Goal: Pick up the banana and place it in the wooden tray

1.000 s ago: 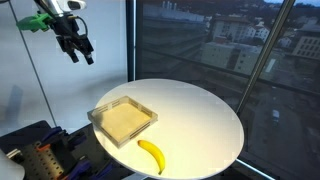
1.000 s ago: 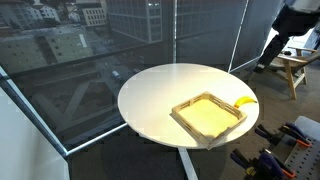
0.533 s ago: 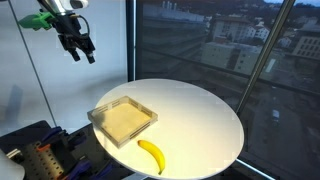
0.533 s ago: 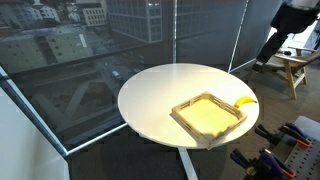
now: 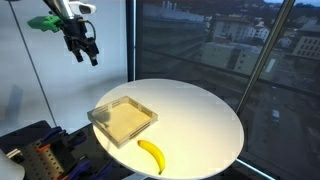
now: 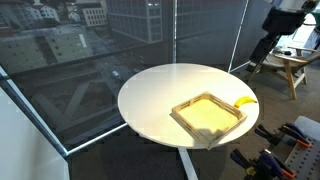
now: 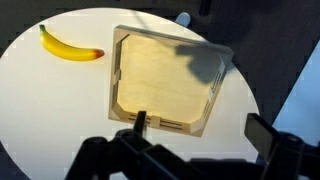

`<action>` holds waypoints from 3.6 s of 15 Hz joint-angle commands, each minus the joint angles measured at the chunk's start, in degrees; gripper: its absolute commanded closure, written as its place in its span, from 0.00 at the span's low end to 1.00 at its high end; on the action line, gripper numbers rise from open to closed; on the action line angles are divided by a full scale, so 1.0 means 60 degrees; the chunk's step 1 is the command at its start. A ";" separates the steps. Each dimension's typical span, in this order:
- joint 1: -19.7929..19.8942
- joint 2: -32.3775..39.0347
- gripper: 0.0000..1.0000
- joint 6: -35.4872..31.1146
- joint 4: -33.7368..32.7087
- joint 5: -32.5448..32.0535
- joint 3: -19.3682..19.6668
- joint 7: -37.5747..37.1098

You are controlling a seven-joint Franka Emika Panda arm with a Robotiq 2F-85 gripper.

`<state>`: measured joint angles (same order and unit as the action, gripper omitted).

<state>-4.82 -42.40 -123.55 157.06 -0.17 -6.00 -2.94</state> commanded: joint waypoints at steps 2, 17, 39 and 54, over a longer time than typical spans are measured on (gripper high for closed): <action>-0.0099 0.0877 0.00 0.0014 -0.0673 0.0367 0.0326 0.0212; 0.0285 0.3328 0.00 -0.0341 -0.2217 0.0571 0.0693 0.0043; 0.1163 0.5546 0.00 -0.1172 -0.3470 0.0548 0.1583 0.0400; 0.1874 0.6573 0.00 -0.1679 -0.3636 0.0482 0.2230 0.1064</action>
<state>5.62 -4.33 -132.56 136.11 2.72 6.68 0.54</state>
